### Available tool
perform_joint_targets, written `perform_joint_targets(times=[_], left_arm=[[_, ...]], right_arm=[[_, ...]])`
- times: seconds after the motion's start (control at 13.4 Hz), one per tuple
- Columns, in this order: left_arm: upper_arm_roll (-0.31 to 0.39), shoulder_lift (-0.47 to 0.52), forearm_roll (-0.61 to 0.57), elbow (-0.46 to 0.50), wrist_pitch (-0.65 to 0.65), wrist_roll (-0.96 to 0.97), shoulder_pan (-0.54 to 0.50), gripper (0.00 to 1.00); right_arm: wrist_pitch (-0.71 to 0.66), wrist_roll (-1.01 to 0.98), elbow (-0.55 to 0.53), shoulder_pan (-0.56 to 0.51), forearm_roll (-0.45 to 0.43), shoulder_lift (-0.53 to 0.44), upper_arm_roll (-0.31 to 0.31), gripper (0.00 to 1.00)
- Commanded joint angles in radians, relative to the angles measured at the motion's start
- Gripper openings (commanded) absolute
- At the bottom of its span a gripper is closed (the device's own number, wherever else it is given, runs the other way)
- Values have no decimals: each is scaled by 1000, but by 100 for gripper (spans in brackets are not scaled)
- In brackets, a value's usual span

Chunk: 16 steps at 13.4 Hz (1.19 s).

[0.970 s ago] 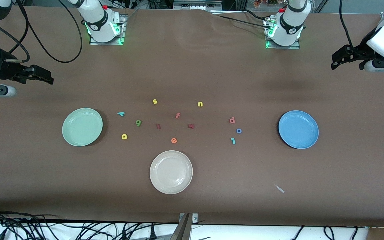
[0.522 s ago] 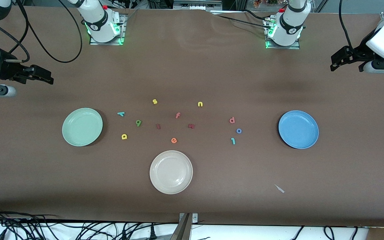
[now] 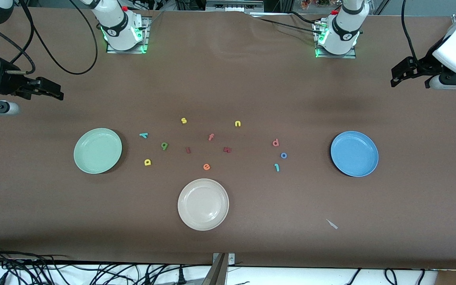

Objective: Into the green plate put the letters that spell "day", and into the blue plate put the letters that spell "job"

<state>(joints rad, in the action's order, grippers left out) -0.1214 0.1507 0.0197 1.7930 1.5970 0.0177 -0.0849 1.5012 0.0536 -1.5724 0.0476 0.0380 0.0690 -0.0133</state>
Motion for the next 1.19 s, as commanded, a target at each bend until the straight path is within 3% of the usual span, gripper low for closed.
perform_joint_targets(times=[0.0, 0.52, 0.9, 1.12], left_arm=[[-17, -16, -26, -32, -23, 2, 2, 100], [-21, -11, -32, -32, -25, 4, 2, 100], [-86, -19, -92, -69, -23, 4, 2, 100], [-86, -17, -96, -69, -40, 5, 1, 100]], right_arm=[[2, -17, -4, -3, -3, -6, 0, 100], [1, -17, -4, -3, -3, -5, 0, 100], [1, -17, -4, -3, -3, -5, 0, 100], [1, -17, -6, -3, -3, -6, 0, 100]])
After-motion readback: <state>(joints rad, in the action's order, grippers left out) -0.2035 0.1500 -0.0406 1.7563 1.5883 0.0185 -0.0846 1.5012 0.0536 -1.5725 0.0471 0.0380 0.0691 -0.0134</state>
